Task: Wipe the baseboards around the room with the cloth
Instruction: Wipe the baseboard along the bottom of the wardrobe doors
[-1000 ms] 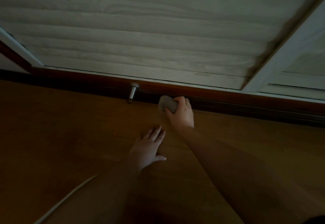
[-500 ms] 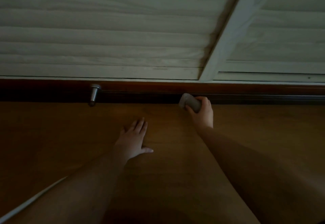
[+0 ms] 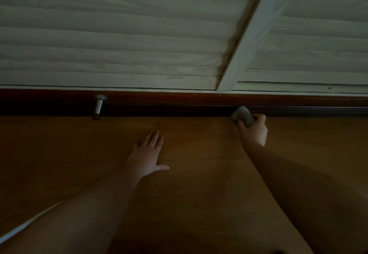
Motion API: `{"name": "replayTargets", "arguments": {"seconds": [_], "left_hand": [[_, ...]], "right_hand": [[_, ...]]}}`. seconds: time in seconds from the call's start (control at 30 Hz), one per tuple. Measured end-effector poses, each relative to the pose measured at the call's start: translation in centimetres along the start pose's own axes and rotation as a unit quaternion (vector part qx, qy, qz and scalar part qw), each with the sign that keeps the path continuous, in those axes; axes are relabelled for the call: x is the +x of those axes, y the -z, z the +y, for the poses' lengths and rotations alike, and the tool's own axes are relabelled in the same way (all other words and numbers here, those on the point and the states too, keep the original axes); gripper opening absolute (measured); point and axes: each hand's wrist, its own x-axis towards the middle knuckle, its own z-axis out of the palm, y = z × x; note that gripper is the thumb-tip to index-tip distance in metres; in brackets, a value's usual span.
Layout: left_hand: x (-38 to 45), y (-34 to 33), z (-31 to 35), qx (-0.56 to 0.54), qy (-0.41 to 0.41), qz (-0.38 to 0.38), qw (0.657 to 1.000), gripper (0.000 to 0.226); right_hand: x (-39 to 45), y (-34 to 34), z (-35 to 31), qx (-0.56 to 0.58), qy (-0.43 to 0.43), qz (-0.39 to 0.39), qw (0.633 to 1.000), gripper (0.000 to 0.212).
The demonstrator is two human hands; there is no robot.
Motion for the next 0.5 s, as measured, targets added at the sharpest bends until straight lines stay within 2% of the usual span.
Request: {"name": "replayTargets", "arguments": {"seconds": [0.13,0.27,0.5], "left_hand": [[-0.8,-0.5,-1.0,-0.005,0.007,0.019,1.000,0.114],[-1.9,-1.0,-2.3,-0.030,0.050,0.025,0.998,0.116],[-4.4,-2.2,-4.7,-0.039,0.082,0.030,0.995,0.114]], "right_hand": [[-2.6,-3.4,-2.6,-0.011,0.110,-0.075,0.991,0.056],[-6.1,-8.3,-6.2,-0.038,0.240,-0.155,0.958,0.051],[-10.2,-15.1,-12.3,0.008,0.285,-0.186,0.940,0.044]]}}
